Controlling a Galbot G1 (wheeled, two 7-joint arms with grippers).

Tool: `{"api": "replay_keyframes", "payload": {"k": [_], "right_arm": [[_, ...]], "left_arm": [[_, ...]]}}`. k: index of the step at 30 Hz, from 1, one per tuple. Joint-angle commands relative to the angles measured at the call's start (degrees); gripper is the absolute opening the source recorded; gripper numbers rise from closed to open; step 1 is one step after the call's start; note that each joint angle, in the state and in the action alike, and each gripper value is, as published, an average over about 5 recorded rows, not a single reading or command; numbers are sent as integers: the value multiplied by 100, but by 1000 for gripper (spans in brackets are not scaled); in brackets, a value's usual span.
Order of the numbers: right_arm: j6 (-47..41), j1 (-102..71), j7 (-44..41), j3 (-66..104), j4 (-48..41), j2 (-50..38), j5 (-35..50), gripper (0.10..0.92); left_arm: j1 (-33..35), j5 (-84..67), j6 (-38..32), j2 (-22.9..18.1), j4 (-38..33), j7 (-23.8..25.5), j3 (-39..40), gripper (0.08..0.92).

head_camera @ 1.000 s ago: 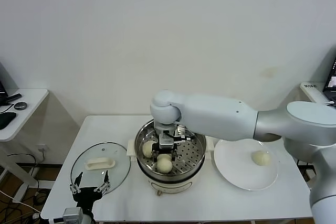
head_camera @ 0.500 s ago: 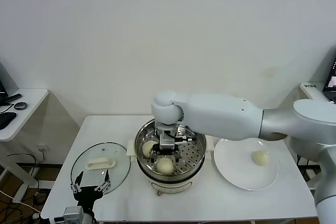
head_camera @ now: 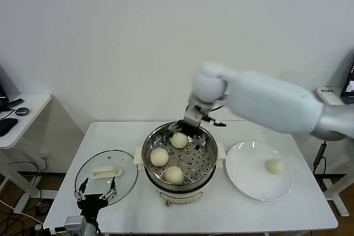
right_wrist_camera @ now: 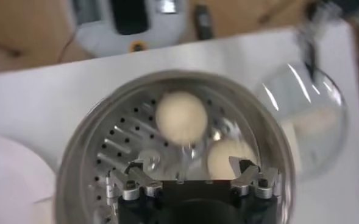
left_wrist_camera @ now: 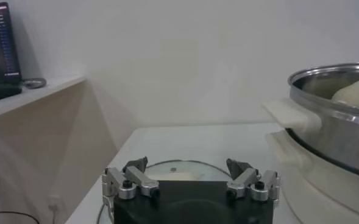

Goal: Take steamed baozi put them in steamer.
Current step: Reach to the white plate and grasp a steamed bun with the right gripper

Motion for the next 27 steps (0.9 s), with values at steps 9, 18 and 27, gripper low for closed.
{"api": "replay_keyframes", "payload": {"k": [9, 18, 27], "right_arm": [[-2785, -2258, -248, 2606, -417, -3032, -1560, 823], [-1505, -4157, -46, 3918, -1063, -2627, -3256, 823], [-951, -4372, 53, 4194, -1739, -1922, -3791, 823]], "left_arm": [[94, -257, 92, 134, -54, 74, -121, 823], [275, -237, 93, 126, -69, 64, -122, 823], [320, -233, 105, 155, 61, 53, -162, 823]]}}
